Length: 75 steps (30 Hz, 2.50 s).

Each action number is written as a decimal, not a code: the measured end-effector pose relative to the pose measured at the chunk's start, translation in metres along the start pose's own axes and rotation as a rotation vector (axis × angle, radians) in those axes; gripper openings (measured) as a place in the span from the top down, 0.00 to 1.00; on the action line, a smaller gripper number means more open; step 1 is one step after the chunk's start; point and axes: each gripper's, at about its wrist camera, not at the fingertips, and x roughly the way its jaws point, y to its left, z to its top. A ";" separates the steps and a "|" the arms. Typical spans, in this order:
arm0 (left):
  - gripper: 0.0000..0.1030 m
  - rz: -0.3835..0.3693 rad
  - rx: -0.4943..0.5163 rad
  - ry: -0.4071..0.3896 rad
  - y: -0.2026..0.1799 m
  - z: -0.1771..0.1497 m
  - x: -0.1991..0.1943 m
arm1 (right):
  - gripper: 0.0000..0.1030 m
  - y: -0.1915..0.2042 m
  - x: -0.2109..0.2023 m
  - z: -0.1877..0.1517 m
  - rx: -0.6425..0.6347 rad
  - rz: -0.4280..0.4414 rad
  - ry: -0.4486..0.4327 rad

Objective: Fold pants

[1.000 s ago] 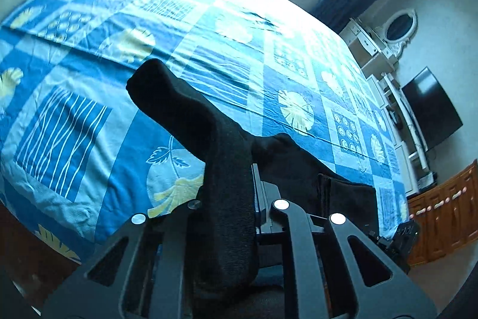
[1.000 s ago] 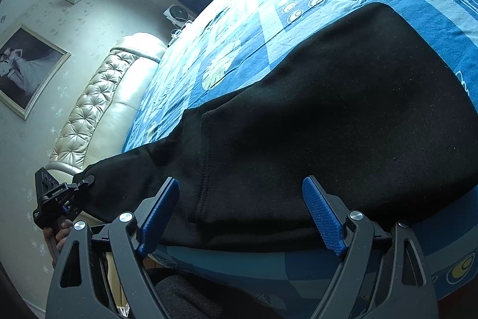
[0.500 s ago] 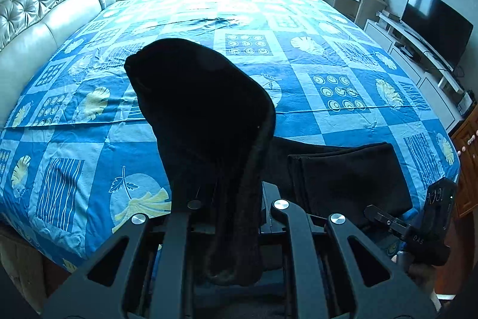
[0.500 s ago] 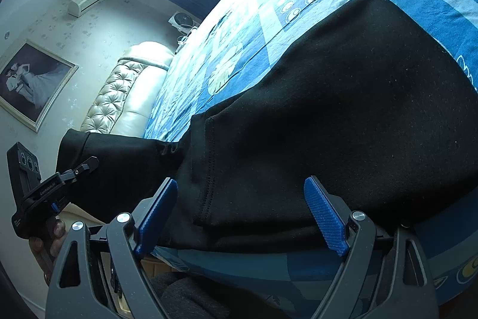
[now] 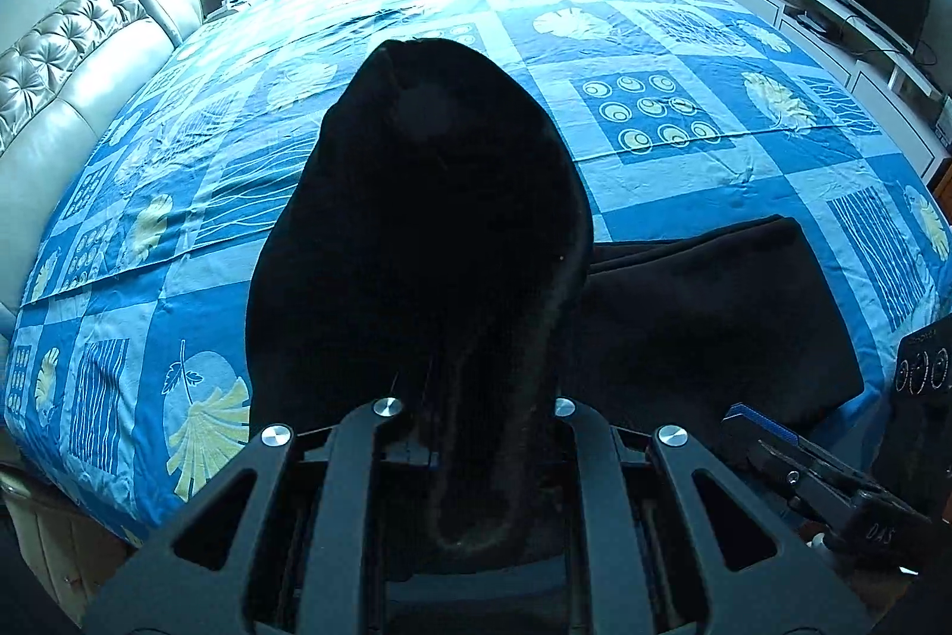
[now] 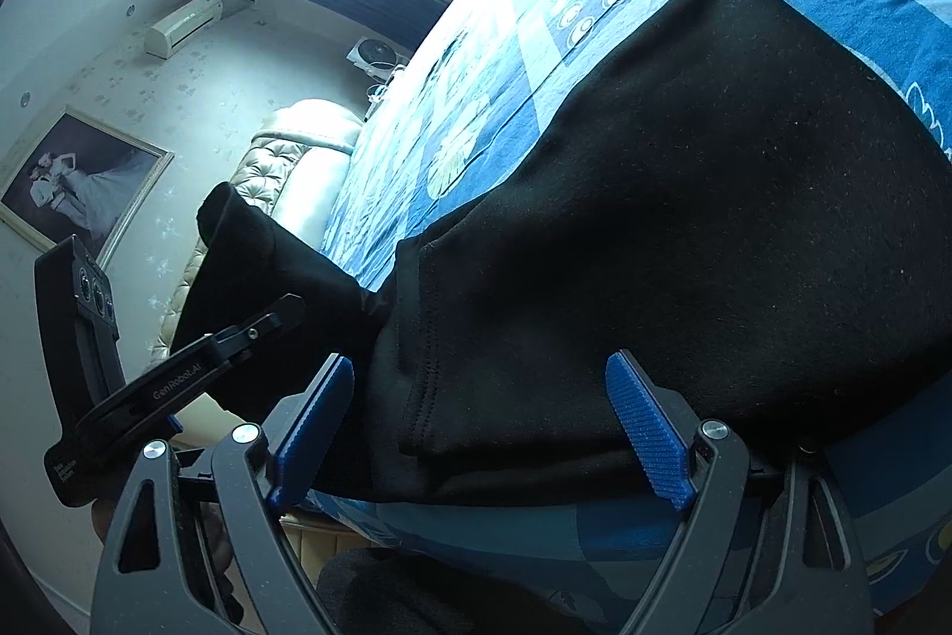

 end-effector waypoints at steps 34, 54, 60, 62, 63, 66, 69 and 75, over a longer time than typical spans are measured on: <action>0.77 0.207 0.297 -0.039 -0.086 -0.038 0.044 | 0.16 -0.011 -0.064 0.032 0.156 -0.023 -0.241; 0.13 -0.109 -0.097 -0.210 0.128 -0.089 -0.062 | 0.17 0.029 0.016 0.023 0.029 -0.033 0.048; 0.14 -0.127 -0.245 -0.128 0.181 -0.113 -0.039 | 0.17 0.033 0.059 0.021 0.017 -0.058 0.142; 0.14 -0.143 -0.271 -0.118 0.187 -0.118 -0.037 | 0.17 0.038 0.067 0.019 -0.007 -0.057 0.159; 0.13 -0.153 -0.266 -0.109 0.187 -0.120 -0.035 | 0.17 0.042 0.071 0.017 -0.012 -0.043 0.169; 0.13 -0.156 -0.252 -0.101 0.185 -0.120 -0.032 | 0.19 0.047 0.082 0.013 -0.024 -0.043 0.197; 0.12 -0.159 -0.258 -0.088 0.185 -0.122 -0.027 | 0.59 0.047 0.093 0.009 -0.026 -0.109 0.226; 0.12 -0.126 -0.271 -0.027 0.186 -0.127 -0.013 | 0.83 0.052 0.091 0.010 -0.040 -0.147 0.218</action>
